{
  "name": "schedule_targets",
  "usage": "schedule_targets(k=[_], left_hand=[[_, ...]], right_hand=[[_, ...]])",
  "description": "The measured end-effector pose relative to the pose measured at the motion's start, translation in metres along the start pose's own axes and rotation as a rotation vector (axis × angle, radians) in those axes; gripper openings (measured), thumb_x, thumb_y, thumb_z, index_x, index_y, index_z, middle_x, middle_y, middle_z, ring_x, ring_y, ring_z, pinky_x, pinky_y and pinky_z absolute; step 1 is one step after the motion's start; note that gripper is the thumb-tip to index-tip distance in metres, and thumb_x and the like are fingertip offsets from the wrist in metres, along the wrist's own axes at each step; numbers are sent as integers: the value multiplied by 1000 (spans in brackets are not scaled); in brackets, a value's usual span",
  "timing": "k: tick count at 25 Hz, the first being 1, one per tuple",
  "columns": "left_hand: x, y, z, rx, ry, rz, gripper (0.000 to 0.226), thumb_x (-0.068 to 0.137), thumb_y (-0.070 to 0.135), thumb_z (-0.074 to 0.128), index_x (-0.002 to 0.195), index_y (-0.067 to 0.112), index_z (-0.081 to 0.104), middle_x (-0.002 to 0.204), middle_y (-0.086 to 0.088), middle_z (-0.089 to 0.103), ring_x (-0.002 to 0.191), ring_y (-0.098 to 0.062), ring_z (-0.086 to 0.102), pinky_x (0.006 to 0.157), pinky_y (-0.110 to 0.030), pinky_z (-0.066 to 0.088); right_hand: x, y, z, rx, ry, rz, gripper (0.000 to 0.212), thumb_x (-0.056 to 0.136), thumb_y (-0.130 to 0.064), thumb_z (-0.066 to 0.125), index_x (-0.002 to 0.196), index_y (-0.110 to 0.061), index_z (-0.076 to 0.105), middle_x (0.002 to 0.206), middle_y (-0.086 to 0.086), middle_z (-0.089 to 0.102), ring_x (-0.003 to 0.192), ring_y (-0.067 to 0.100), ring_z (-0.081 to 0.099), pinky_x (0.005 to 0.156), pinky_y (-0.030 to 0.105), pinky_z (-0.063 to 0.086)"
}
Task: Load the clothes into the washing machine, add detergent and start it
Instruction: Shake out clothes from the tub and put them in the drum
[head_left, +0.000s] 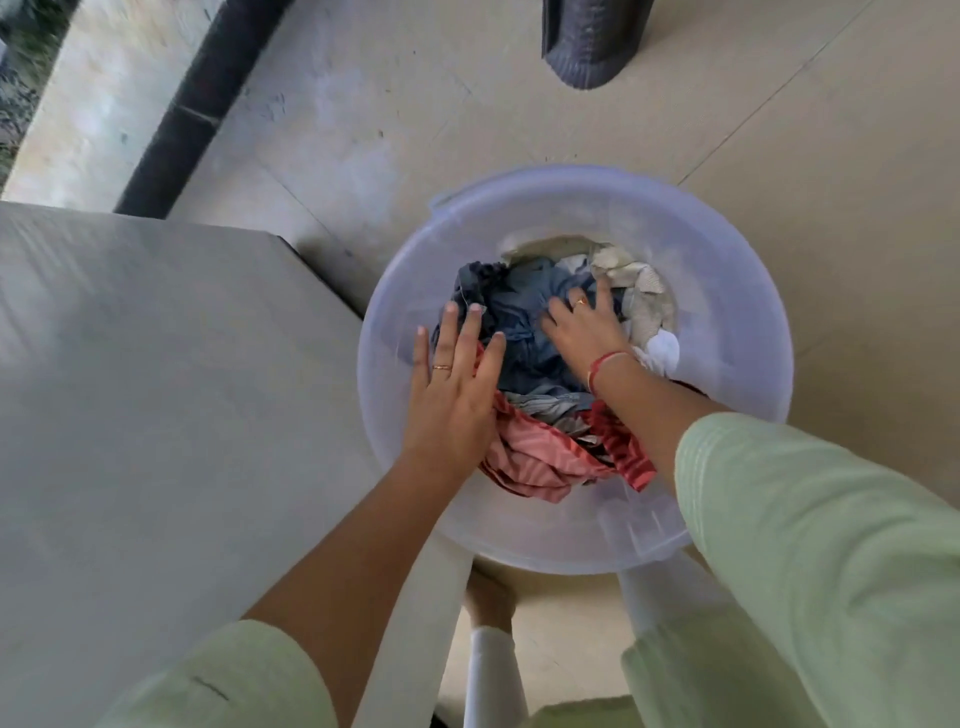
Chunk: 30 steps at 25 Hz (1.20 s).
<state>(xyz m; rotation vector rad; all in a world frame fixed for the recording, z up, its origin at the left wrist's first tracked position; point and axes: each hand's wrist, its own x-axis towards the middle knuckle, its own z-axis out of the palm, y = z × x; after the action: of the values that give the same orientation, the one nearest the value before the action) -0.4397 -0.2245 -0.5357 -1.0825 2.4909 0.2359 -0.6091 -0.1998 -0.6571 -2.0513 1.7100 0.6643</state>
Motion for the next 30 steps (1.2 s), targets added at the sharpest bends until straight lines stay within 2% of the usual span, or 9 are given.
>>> schedule_targets(k=[3, 7, 11, 16, 21, 23, 25, 27, 30], left_hand=[[-10, -5, -8, 110, 47, -97, 84, 70, 23, 73, 143, 12, 35, 152, -18, 29, 142, -37, 19, 109, -66, 4], [-18, -11, -48, -34, -132, -273, 105, 68, 34, 77, 150, 14, 15, 156, -16, 17, 144, -37, 13, 105, -68, 12], [-32, -9, -92, -327, -308, -369, 103, 85, 40, 62, 148, 21, -17, 158, -10, -12, 145, -31, -11, 115, -58, 6], [-58, 0, -169, -461, -275, -351, 105, 83, 47, 63, 149, 20, -15, 158, -11, -5, 146, -30, 1, 115, -48, 20], [-87, -3, -282, -604, -65, -221, 107, 74, 38, 71, 151, 16, 0, 156, -11, 11, 142, -30, 21, 109, -43, 32], [-97, -7, -338, -702, 60, -175, 75, 81, 27, 64, 146, 17, 27, 150, -13, 27, 133, -33, 36, 102, -40, 38], [-112, -13, -394, -775, 212, -159, 32, 86, 19, 51, 118, 18, 52, 127, -12, 50, 116, -33, 51, 87, -34, 42], [-136, -24, -448, -832, 332, -173, 19, 79, 24, 38, 95, 19, 46, 106, -15, 57, 100, -34, 55, 72, -32, 37], [-176, -39, -507, -905, 600, -165, 20, 86, 24, 34, 95, 12, 46, 96, -14, 57, 88, -30, 55, 69, -31, 34]], right_hand=[[-4, 1, -27, 161, 112, -86, 27, 83, -10, 56, 108, -19, 60, 108, 5, 58, 109, 30, 51, 96, 50, 35], [-84, 8, -74, 686, 470, 41, 35, 57, 3, 63, 83, -14, 46, 83, 11, 52, 79, 26, 44, 61, 36, 45], [-184, 13, -159, 981, 645, 180, 17, 69, -5, 41, 83, -14, 42, 88, 4, 41, 80, 19, 39, 70, 21, 34], [-274, 20, -286, 1060, 911, 230, 17, 70, -6, 40, 82, -16, 46, 87, -4, 39, 79, 13, 43, 74, 15, 35], [-354, 38, -439, 1028, 1278, 189, 20, 70, -6, 41, 85, -17, 47, 87, -4, 42, 82, 6, 42, 79, 8, 35], [-385, 37, -487, 929, 1375, 96, 23, 71, -5, 41, 89, -16, 50, 90, -5, 44, 86, 9, 44, 81, 14, 38], [-416, 31, -522, 850, 1469, 44, 23, 73, -4, 42, 92, -13, 52, 90, -3, 47, 86, 10, 46, 84, 14, 38], [-449, 23, -552, 846, 1574, 45, 23, 71, -4, 40, 90, -12, 51, 88, -4, 45, 83, 9, 43, 82, 11, 36], [-487, 19, -587, 847, 1676, 94, 18, 71, -9, 41, 84, -1, 51, 83, 1, 43, 77, 10, 38, 68, 18, 32]])
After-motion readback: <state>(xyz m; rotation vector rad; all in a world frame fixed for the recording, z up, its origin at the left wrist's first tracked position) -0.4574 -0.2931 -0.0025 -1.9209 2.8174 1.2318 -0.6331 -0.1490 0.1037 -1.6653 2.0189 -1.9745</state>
